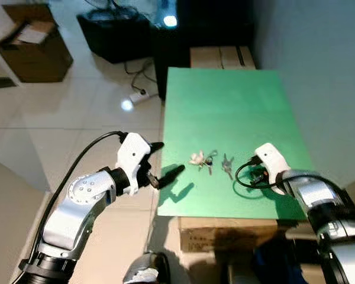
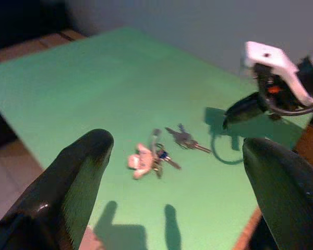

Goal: Hang keys on a hook

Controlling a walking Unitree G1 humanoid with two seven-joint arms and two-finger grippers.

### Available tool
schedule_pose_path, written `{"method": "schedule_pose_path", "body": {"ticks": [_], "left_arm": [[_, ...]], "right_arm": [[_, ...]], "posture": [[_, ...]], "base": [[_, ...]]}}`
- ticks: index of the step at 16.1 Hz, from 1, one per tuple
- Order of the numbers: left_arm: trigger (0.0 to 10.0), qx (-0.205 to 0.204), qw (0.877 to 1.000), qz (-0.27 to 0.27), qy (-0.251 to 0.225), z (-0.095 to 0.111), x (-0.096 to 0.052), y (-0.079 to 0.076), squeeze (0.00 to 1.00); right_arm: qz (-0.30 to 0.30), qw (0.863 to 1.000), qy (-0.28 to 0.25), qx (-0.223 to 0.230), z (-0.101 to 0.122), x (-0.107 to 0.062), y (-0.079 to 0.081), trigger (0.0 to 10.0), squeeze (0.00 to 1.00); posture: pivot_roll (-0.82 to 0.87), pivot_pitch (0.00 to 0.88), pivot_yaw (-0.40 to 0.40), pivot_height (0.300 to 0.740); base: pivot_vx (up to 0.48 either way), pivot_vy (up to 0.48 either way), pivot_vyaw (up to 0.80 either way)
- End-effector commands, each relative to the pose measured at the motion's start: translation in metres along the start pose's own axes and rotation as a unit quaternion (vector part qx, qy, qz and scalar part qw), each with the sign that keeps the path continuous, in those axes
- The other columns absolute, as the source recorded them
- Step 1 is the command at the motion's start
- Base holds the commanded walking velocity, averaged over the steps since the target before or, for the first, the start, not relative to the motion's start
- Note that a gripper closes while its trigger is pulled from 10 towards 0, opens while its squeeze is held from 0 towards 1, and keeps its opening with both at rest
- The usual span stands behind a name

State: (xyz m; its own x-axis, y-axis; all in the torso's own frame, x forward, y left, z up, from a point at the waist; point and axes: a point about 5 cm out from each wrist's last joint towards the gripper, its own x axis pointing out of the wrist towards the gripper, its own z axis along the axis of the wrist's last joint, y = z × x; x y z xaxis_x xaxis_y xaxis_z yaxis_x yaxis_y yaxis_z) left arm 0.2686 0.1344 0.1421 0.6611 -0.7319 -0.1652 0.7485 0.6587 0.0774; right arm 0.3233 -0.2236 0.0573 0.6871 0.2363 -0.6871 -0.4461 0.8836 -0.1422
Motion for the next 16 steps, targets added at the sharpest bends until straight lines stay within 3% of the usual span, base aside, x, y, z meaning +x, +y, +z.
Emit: {"method": "schedule_pose_path", "body": {"ticks": [1, 2, 3, 5, 6, 8, 9, 10, 12, 16], "left_arm": [[10.0, 0.007, 1.000, 0.019, -0.007, 0.002, -0.001, 0.005, 0.00], [10.0, 0.008, 0.999, 0.032, -0.010, 0.002, 0.000, 0.007, 0.00], [10.0, 0.008, 0.997, 0.070, -0.022, 0.003, 0.001, 0.014, 0.00], [10.0, 0.004, 0.993, 0.110, -0.035, 0.004, 0.001, 0.022, 0.00], [10.0, -0.002, 0.984, 0.170, -0.051, 0.006, 0.000, 0.032, 0.00], [10.0, 0.000, 0.977, 0.205, -0.061, 0.007, -0.001, 0.037, 0.00], [10.0, -0.001, 0.974, 0.217, -0.067, 0.008, 0.000, 0.039, 0.00], [10.0, -0.002, 0.973, 0.221, -0.070, 0.008, 0.000, 0.039, 0.00], [10.0, -0.009, 0.970, 0.231, -0.076, 0.005, 0.000, 0.036, 0.00], [10.0, -0.030, 0.962, 0.251, -0.100, 0.008, 0.003, 0.027, 0.00]], "right_arm": [[-0.013, 0.999, -0.024, 0.018, 0.006, -0.004, -0.003, 0.0, 0.00], [-0.021, 0.998, -0.045, 0.030, 0.009, -0.008, -0.002, 0.0, 0.00], [-0.045, 0.992, -0.101, 0.063, 0.018, -0.020, -0.002, 0.0, 0.00], [-0.076, 0.983, -0.152, 0.062, 0.027, -0.029, 0.000, 0.0, 0.00], [-0.119, 0.961, -0.234, 0.079, 0.043, -0.047, 0.006, 0.0, 0.00], [-0.164, 0.937, -0.294, 0.097, 0.055, -0.063, 0.014, 0.0, 0.00], [-0.189, 0.924, -0.315, 0.110, 0.058, -0.071, 0.019, 0.0, 0.00], [-0.199, 0.919, -0.321, 0.114, 0.059, -0.074, 0.021, 0.0, 0.00], [-0.226, 0.892, -0.367, 0.136, 0.065, -0.085, 0.031, 0.0, 0.00], [-0.203, 0.875, -0.423, 0.119, 0.081, -0.100, 0.047, 0.0, 0.00]], "posture": [[-0.10, 0.000, 0.079, 0.718], [-0.10, 0.000, 0.079, 0.718], [-0.10, 0.000, 0.078, 0.718], [-0.10, 0.000, 0.083, 0.718], [-0.10, 0.000, 0.088, 0.718], [-0.11, 0.000, 0.087, 0.718], [-0.11, 0.000, 0.078, 0.718], [-0.11, 0.000, 0.077, 0.718], [-0.12, 0.000, 0.074, 0.718], [-0.11, 0.000, 0.059, 0.718]], "base": [[0.000, 0.000, 0.00], [0.000, 0.000, 0.00], [0.000, 0.000, 0.00], [0.000, 0.000, 0.00], [0.000, 0.000, 0.00], [0.000, 0.000, 0.00], [0.000, 0.000, 0.00], [0.000, 0.000, 0.00], [0.000, 0.000, 0.00], [0.000, 0.000, 0.00]]}}
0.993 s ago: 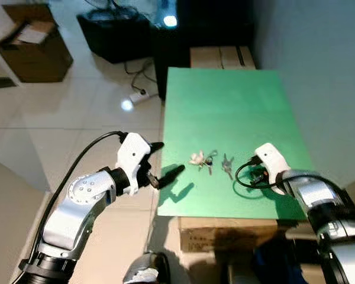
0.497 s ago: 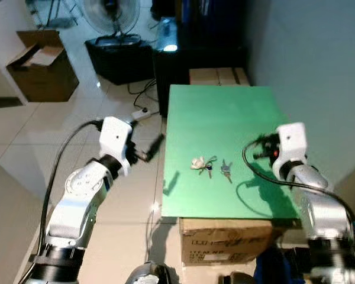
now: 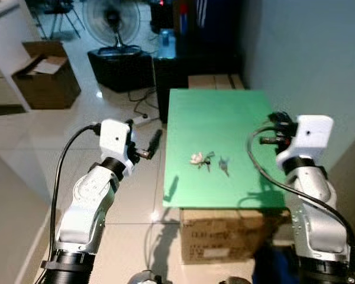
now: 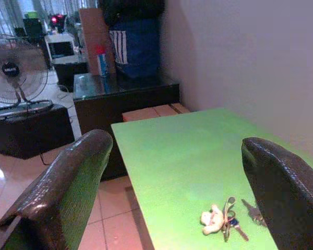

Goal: Hang keys on a hook

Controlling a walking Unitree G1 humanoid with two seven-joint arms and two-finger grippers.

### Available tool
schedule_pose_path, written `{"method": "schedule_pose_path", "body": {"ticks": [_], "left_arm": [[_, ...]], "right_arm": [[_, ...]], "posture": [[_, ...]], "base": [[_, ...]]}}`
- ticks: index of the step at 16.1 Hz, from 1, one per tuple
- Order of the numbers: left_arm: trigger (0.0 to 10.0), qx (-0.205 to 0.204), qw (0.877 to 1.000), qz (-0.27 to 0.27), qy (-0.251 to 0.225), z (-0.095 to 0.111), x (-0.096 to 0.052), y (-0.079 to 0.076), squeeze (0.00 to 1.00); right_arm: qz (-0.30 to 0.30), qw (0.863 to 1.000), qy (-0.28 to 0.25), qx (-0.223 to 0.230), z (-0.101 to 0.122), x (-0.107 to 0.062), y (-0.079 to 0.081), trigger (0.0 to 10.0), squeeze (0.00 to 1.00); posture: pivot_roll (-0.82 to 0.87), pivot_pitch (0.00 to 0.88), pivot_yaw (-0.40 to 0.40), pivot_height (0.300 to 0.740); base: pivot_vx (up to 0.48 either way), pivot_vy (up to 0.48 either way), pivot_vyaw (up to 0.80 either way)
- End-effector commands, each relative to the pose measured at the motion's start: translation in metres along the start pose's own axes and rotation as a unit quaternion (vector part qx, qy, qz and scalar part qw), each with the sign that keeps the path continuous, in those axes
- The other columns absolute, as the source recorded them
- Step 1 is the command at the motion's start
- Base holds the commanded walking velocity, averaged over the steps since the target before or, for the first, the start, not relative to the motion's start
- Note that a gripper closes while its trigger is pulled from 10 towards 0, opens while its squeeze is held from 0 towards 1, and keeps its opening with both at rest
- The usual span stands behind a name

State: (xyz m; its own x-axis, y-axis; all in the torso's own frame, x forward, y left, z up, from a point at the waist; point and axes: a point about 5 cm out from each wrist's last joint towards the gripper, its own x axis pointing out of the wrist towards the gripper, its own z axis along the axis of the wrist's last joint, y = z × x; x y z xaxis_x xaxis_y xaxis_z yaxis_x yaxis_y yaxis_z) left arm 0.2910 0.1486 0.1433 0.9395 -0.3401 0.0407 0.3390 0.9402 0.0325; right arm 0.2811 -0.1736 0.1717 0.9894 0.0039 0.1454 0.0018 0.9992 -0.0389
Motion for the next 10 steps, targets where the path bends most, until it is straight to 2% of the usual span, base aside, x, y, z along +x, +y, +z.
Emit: {"method": "schedule_pose_path", "body": {"ticks": [1, 2, 3, 4, 6, 10], "left_arm": [[10.0, 0.006, 1.000, 0.011, -0.022, 0.011, 0.001, 0.001, 0.00], [10.0, 0.008, 1.000, 0.012, -0.024, 0.012, 0.000, 0.001, 0.00], [10.0, 0.010, 0.999, 0.017, -0.027, 0.013, 0.000, 0.001, 0.00], [10.0, 0.009, 0.999, 0.021, -0.030, 0.014, -0.001, 0.001, 0.00], [10.0, 0.009, 0.999, 0.029, -0.034, 0.014, -0.001, 0.001, 0.00], [10.0, 0.018, 0.998, 0.044, -0.040, 0.017, -0.001, 0.003, 0.00]], "right_arm": [[0.031, 0.999, -0.036, -0.001, 0.015, -0.001, 0.009, 2.1, 0.00], [0.040, 0.998, -0.043, 0.000, 0.018, -0.001, 0.013, 4.8, 0.00], [0.054, 0.998, -0.045, 0.000, 0.019, 0.000, 0.018, 9.5, 0.00], [0.069, 0.996, -0.050, -0.012, 0.021, 0.000, 0.022, 10.0, 0.00], [0.106, 0.993, -0.052, -0.029, 0.023, -0.001, 0.031, 10.0, 0.00], [0.153, 0.985, -0.065, -0.034, 0.027, -0.003, 0.042, 10.0, 0.00]], "posture": [[-0.11, 0.000, 0.051, 0.718], [-0.11, 0.000, 0.041, 0.718], [-0.11, 0.000, 0.037, 0.718], [-0.11, 0.000, 0.035, 0.718], [-0.11, 0.000, 0.034, 0.718], [-0.09, 0.000, 0.021, 0.718]], "base": [[0.000, 0.000, 0.00], [0.000, 0.000, 0.00], [0.000, 0.000, 0.00], [0.000, 0.000, 0.00], [0.000, 0.000, 0.00], [0.000, 0.000, 0.80]]}}
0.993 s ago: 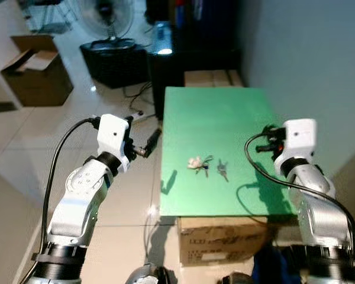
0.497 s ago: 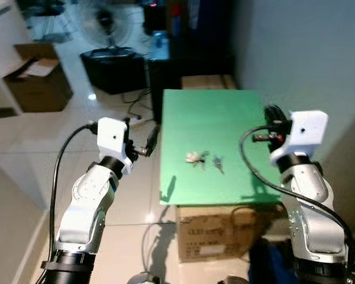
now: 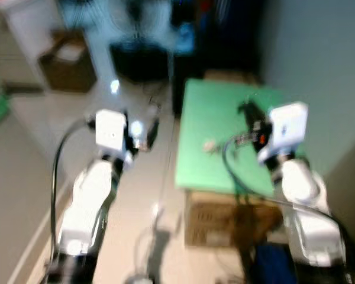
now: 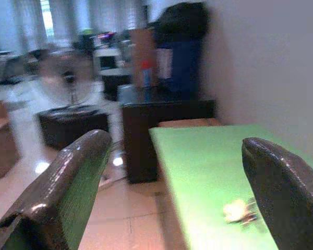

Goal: Hang keys on a hook

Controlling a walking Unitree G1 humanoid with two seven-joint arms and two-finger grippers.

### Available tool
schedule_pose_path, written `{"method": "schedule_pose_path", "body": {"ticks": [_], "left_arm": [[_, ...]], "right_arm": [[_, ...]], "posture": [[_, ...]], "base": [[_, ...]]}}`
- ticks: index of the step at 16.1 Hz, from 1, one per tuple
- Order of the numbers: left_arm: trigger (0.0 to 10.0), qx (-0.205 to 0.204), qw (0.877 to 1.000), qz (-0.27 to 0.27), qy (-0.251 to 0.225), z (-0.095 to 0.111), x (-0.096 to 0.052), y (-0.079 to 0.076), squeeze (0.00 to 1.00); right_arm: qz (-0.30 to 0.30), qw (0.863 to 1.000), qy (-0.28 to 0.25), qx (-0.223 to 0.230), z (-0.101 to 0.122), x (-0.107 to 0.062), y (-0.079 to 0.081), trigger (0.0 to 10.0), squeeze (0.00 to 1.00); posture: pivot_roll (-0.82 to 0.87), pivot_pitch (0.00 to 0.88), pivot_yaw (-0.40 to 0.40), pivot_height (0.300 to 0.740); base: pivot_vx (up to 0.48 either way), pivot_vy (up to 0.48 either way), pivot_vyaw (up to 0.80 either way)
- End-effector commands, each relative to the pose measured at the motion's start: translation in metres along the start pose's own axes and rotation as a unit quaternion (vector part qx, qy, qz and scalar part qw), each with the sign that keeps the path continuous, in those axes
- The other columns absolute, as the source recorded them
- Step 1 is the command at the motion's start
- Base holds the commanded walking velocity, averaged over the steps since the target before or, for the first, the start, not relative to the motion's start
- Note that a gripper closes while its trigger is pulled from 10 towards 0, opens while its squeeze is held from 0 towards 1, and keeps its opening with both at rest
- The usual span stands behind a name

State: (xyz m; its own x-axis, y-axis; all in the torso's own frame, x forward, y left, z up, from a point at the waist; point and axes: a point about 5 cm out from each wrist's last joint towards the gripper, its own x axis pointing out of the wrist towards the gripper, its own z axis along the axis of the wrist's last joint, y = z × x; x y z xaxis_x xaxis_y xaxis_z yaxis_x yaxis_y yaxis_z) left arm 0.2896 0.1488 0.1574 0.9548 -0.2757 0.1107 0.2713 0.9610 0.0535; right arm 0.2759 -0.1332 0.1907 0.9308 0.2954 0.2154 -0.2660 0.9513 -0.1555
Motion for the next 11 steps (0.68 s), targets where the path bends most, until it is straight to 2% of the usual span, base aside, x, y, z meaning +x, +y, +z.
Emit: {"method": "schedule_pose_path", "body": {"ticks": [1, 6, 8, 11], "left_arm": [[10.0, 0.006, 1.000, 0.012, -0.008, 0.0037, 0.0009, 0.0042, 0.00], [10.0, 0.008, 1.000, 0.014, -0.012, 0.0046, 0.0023, 0.0043, 0.00], [10.0, 0.043, 0.999, 0.026, 0.005, 0.0022, 0.0041, 0.0041, 0.00], [10.0, 0.062, 0.998, 0.028, 0.011, 0.0010, 0.0042, 0.0001, 0.00]], "right_arm": [[0.016, 1.000, -0.021, -0.003, 0.0080, 0.0012, 0.0035, 10.0, 0.00], [0.027, 0.999, -0.030, 0.000, 0.0104, 0.0014, 0.0055, 10.0, 0.00], [0.046, 0.998, -0.034, -0.001, 0.0111, 0.0038, 0.0112, 10.0, 0.00], [0.056, 0.998, -0.025, 0.008, 0.0064, 0.0075, 0.0134, 10.0, 0.00]], "posture": [[-0.10, 0.000, 0.022, 0.718], [-0.09, 0.000, 0.019, 0.718], [-0.09, 0.000, 0.002, 0.718], [-0.08, 0.000, -0.010, 0.718]], "base": [[0.000, 0.000, 0.80], [0.000, 0.000, 0.80], [0.000, 0.000, 0.80], [0.000, 0.000, 0.80]]}}
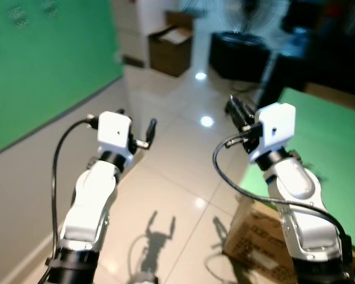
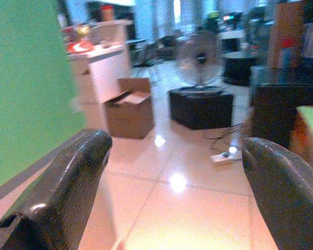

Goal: Hang keys on a hook

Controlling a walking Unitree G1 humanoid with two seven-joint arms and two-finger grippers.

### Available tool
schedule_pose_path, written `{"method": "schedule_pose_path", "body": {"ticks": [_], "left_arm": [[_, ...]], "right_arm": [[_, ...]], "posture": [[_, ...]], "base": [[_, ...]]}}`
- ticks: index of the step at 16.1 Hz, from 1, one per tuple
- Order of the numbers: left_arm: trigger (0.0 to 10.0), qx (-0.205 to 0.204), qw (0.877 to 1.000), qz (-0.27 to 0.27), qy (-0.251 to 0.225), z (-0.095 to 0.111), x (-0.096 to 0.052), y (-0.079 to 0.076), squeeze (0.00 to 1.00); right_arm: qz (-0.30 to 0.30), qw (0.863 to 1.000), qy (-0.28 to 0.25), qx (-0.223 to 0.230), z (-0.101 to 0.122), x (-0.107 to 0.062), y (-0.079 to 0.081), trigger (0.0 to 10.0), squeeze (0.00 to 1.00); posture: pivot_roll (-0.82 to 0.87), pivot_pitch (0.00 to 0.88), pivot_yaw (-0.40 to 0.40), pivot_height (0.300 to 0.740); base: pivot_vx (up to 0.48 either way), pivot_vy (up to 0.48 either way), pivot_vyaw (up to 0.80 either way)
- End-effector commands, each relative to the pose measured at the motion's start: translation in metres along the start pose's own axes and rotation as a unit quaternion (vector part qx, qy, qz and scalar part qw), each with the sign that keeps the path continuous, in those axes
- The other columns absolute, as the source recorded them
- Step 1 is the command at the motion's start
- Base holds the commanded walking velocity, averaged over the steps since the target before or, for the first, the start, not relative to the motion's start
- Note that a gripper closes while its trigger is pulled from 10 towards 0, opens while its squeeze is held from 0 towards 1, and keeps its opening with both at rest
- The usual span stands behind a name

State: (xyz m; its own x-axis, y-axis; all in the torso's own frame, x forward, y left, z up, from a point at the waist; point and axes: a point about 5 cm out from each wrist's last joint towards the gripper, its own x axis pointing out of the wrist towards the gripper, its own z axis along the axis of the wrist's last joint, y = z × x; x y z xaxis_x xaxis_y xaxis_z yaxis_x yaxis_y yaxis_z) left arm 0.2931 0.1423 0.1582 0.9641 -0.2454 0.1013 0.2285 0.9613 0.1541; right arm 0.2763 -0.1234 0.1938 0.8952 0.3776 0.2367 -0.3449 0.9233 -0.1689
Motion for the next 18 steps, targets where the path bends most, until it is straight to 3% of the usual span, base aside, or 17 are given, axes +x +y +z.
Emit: {"method": "schedule_pose_path", "body": {"ticks": [1, 6, 9, 18], "left_arm": [[10.0, 0.013, 1.000, 0.012, 0.001, 0.001, -0.001, 0.004, 0.00], [10.0, 0.032, 0.999, 0.010, -0.013, 0.006, -0.001, 0.001, 0.00], [10.0, 0.038, 0.999, 0.010, -0.020, 0.010, 0.001, 0.001, 0.00], [10.0, 0.038, 0.999, 0.003, -0.024, 0.011, 0.003, -0.002, 0.00]], "right_arm": [[0.015, 1.000, -0.003, 0.009, 0.000, 0.004, 0.005, 10.0, 0.00], [-0.003, 1.000, 0.008, 0.029, -0.005, 0.004, -0.002, 10.0, 0.00], [-0.022, 0.998, 0.009, 0.052, -0.008, 0.004, -0.007, 10.0, 0.00], [-0.023, 0.999, 0.010, 0.048, -0.008, 0.006, -0.011, 10.0, 0.00]], "posture": [[-0.08, 0.000, -0.010, 0.718], [-0.07, 0.000, -0.024, 0.718], [-0.07, 0.000, -0.023, 0.718], [-0.06, 0.000, -0.031, 0.718]], "base": [[0.000, 0.000, 0.80], [0.000, 0.000, 0.80], [0.299, 0.000, 0.00], [0.330, 0.000, 0.00]]}}
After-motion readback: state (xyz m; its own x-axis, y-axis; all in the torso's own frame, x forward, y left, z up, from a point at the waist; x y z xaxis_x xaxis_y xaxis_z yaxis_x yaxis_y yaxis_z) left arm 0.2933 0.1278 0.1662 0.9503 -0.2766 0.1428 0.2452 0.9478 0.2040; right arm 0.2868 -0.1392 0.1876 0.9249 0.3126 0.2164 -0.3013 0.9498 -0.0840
